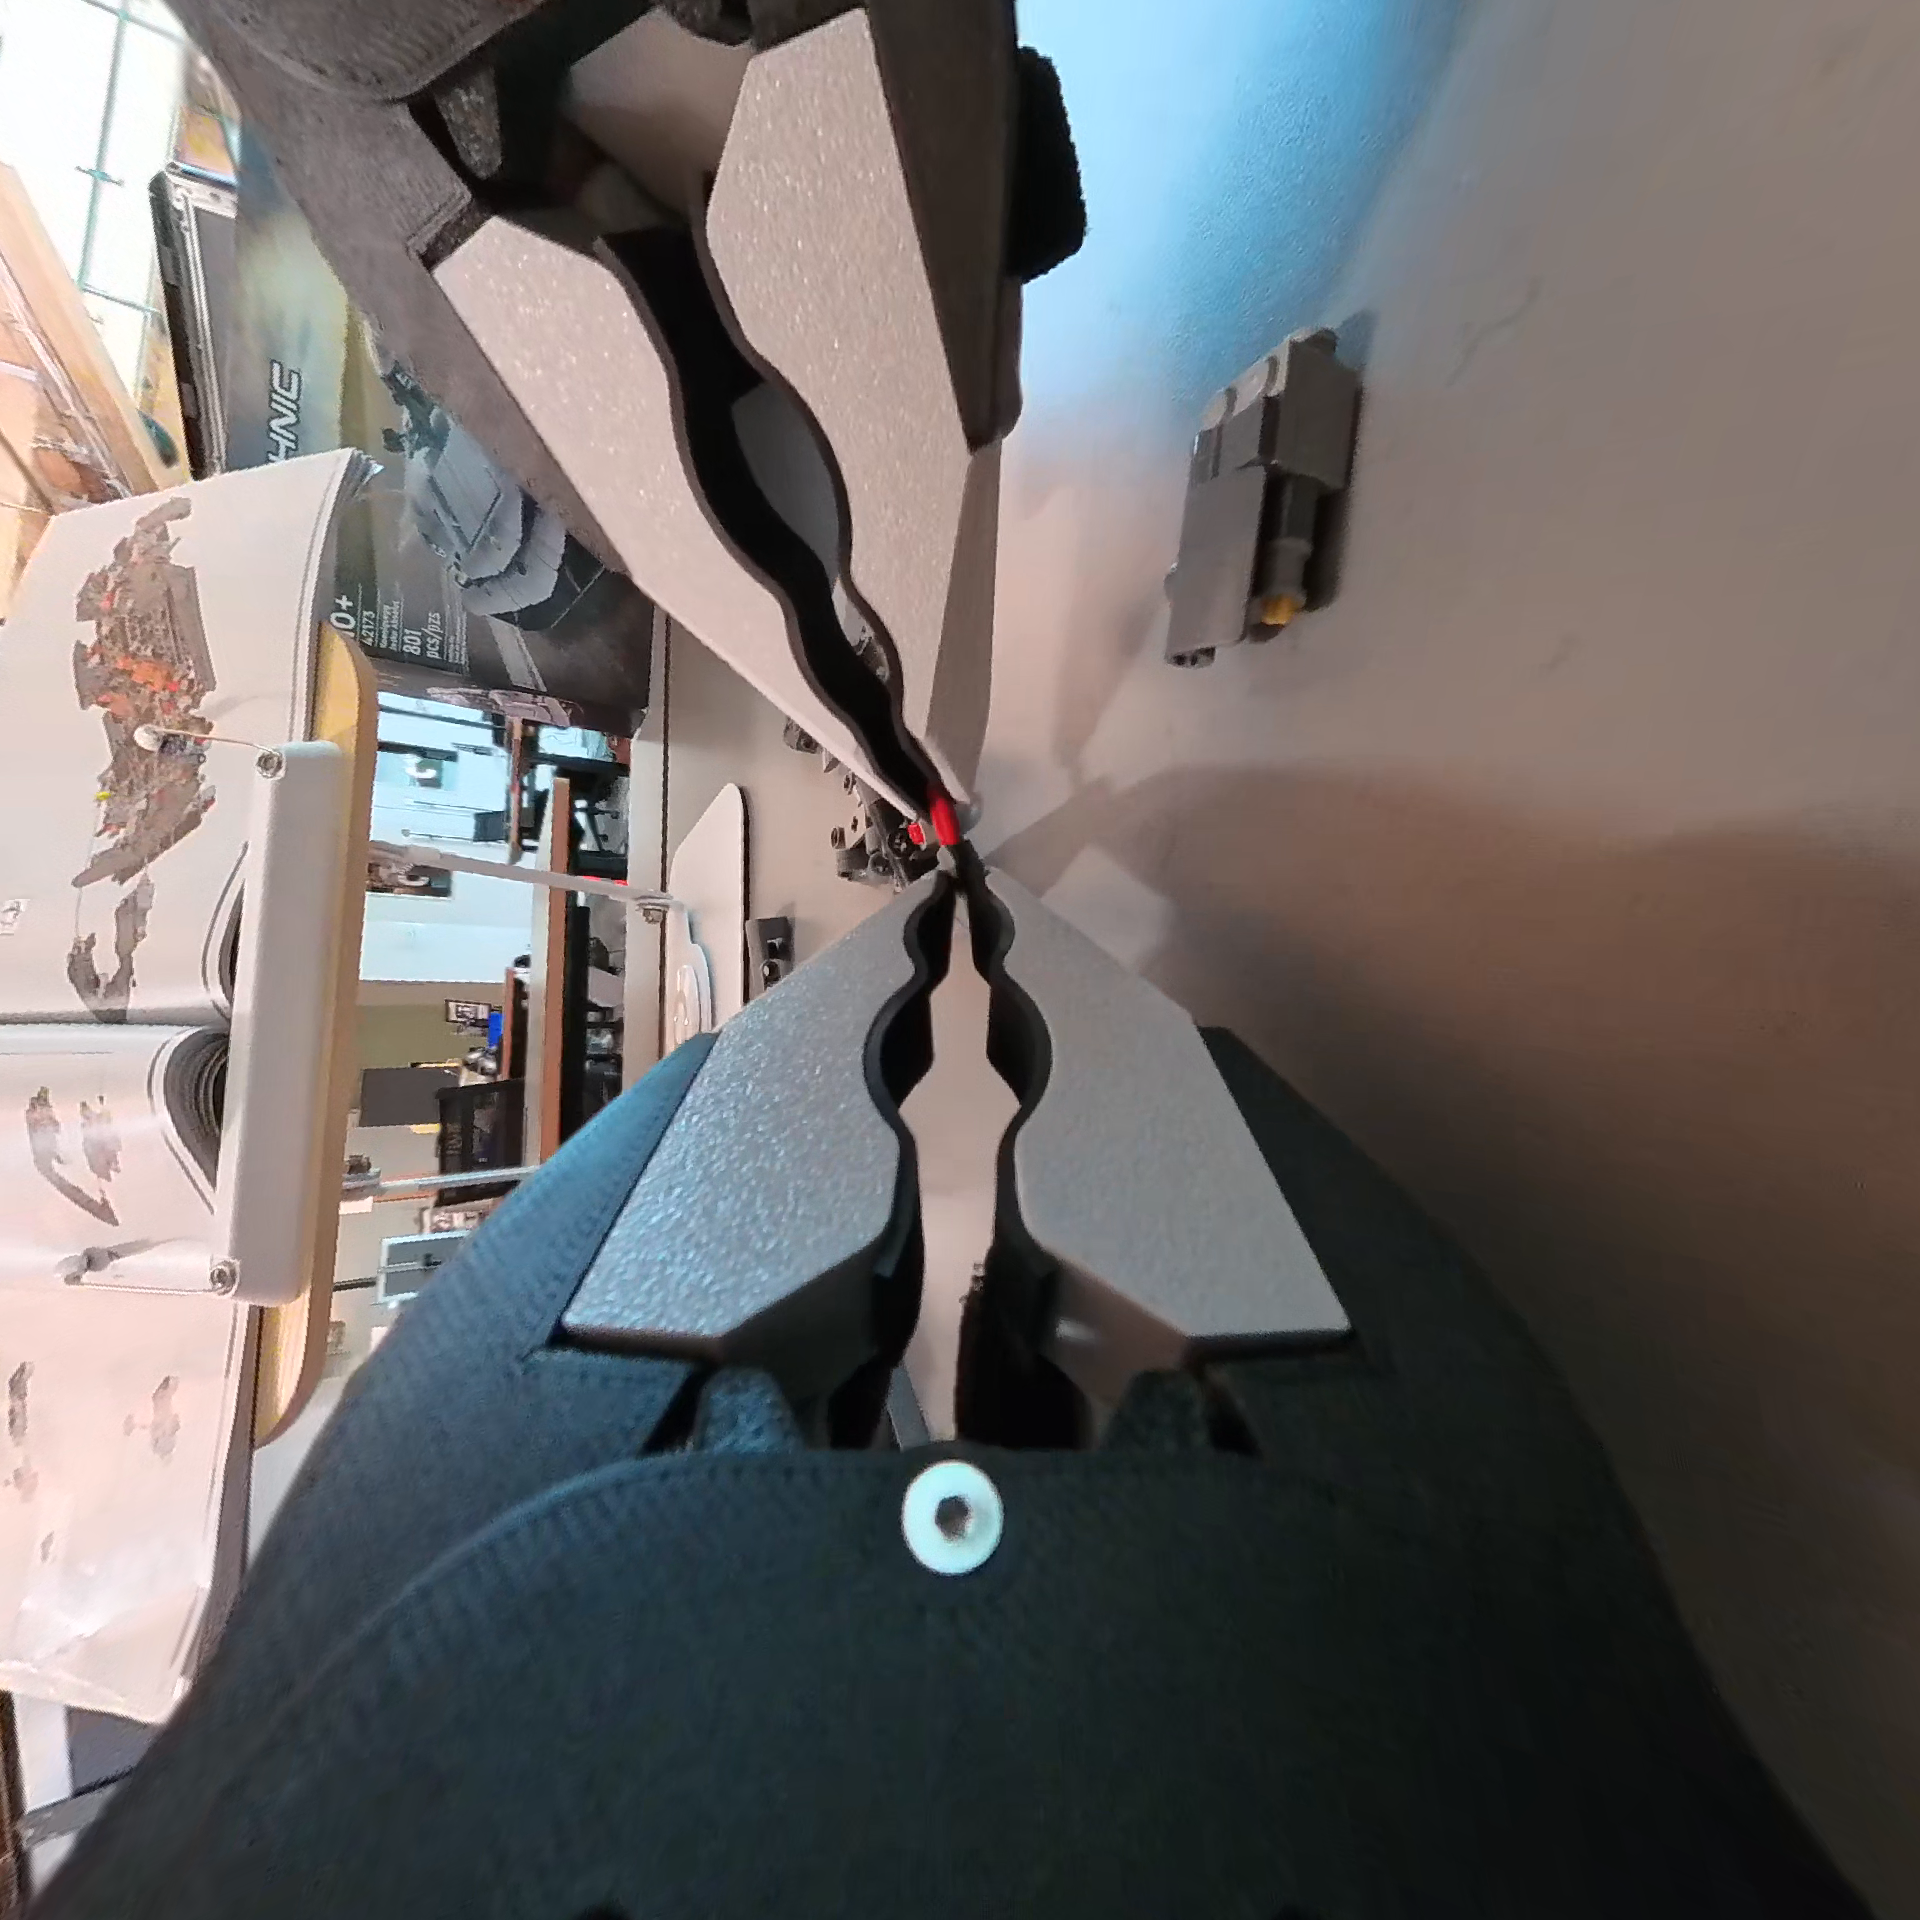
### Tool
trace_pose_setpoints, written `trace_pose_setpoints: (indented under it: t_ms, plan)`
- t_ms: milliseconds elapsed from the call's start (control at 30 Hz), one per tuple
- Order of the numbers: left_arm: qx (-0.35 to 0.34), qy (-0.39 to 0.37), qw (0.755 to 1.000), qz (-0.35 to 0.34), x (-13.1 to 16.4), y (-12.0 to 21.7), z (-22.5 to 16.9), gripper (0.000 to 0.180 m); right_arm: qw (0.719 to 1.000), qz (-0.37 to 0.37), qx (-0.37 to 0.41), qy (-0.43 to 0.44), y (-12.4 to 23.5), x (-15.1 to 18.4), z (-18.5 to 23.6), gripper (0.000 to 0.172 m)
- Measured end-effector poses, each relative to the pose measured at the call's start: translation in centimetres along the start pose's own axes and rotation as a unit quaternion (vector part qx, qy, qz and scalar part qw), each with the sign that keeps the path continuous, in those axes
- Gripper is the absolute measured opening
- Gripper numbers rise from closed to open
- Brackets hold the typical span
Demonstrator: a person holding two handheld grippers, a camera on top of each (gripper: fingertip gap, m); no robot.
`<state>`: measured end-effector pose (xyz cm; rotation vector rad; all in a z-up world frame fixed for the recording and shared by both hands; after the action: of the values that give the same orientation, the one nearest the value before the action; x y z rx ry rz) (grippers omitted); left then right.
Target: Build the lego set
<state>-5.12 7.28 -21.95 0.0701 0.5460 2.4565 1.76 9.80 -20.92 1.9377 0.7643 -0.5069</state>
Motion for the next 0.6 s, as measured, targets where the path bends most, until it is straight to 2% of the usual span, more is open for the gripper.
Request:
trace_pose_setpoints:
  t_ms: [600]
  plan:
    - [0.031, -0.032, 0.999, 0.031, -0.42, -0.96, -0.82, 0.000, 0.998, 0.043, 0.044, 0.009, -0.61, 0.74, 0.83, 0.000]
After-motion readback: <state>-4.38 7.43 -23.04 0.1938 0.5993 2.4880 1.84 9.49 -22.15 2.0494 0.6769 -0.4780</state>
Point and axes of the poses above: each gripper's, where its closed fingertips meet, y back along the fingers, x out of its underside, z = x × y across the jaws, the point moved 5 cm from there along y, back along the fingers, and after that the axes turned 15 degrees about -y, right-handed, at the moved point
